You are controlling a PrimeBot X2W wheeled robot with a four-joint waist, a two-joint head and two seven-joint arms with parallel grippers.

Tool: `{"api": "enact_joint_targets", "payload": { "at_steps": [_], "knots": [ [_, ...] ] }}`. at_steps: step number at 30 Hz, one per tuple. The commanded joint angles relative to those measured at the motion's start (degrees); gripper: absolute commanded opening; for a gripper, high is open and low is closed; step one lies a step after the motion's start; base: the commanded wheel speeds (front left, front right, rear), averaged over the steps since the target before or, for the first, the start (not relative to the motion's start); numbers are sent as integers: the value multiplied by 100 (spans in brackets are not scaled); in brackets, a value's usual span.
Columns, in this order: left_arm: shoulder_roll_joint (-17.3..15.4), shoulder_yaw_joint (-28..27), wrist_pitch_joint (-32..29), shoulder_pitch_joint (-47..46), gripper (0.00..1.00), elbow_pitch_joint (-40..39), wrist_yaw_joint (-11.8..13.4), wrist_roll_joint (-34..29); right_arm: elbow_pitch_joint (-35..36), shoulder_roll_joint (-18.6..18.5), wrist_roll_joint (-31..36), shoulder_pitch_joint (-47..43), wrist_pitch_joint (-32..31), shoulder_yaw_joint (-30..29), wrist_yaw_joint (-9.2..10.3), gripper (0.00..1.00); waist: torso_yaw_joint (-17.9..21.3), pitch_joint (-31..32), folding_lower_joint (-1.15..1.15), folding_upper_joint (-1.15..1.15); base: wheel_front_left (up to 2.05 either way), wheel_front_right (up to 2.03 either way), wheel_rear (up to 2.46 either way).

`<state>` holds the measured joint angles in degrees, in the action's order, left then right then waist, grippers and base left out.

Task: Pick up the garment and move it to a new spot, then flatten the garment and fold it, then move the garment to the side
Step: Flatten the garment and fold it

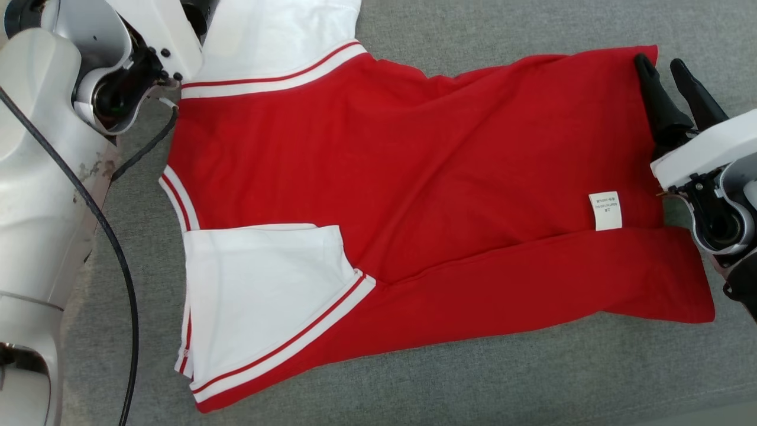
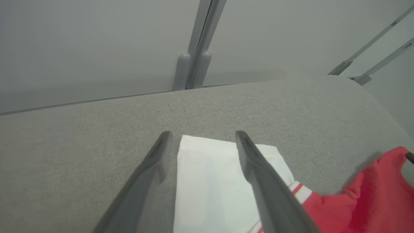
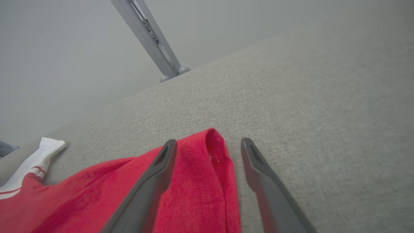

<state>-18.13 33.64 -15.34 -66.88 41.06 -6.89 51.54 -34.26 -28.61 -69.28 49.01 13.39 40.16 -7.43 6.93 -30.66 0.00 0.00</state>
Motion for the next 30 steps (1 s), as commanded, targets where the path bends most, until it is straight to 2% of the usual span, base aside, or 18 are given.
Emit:
{"api": "enact_joint_targets", "payload": {
  "at_steps": [1, 7, 15, 24, 25, 26, 27, 28, 29, 30],
  "knots": [
    [14, 39, -88, -198, 100, 153, -34, 77, 20, 6, -119, 158, 4, 87, -12, 100, 108, -140, 0, 0, 0, 0, 0],
    [5, 334, -319, -533, 100, 418, -66, 240, 167, 21, -279, 530, 78, 496, -12, 100, 305, -361, 0, 0, 0, 0, 0],
    [-222, 619, -200, -738, 100, 753, -57, 348, 286, 46, -461, 782, 147, 1014, -12, 100, 523, -497, 0, 0, 0, 0, 0],
    [-278, 757, -215, -984, 100, 1124, -58, 576, 286, 113, -577, 945, 187, 1326, -12, 100, 652, -633, 0, 0, 0, 0, 0],
    [-294, 782, -219, -1015, 100, 1135, -59, 600, 280, 121, -581, 945, 187, 1342, -12, 98, 660, -646, 0, 0, 0, 0, 0],
    [-303, 815, -237, -1030, 100, 1154, -59, 619, 280, 128, -584, 949, 187, 1338, -12, 93, 667, -657, 0, 0, 0, 0, 0],
    [-303, 815, -237, -1030, 100, 1154, -59, 619, 280, 128, -584, 949, 187, 1338, -12, 93, 667, -657, 0, 0, 0, 0, 0],
    [-300, 845, -274, -1030, 86, 1167, -59, 649, 281, 136, -579, 961, 188, 1324, -12, 89, 673, -666, 0, 0, 0, 0, 0],
    [-296, 874, -278, -1038, 66, 1177, -59, 678, 286, 145, -565, 974, 188, 1308, -12, 81, 674, -672, 0, 0, 0, 0, 0],
    [-295, 908, -303, -1062, 44, 1182, -59, 695, 297, 155, -541, 982, 189, 1295, -12, 67, 671, -676, 0, 0, 0, 0, 0]
  ]
}}
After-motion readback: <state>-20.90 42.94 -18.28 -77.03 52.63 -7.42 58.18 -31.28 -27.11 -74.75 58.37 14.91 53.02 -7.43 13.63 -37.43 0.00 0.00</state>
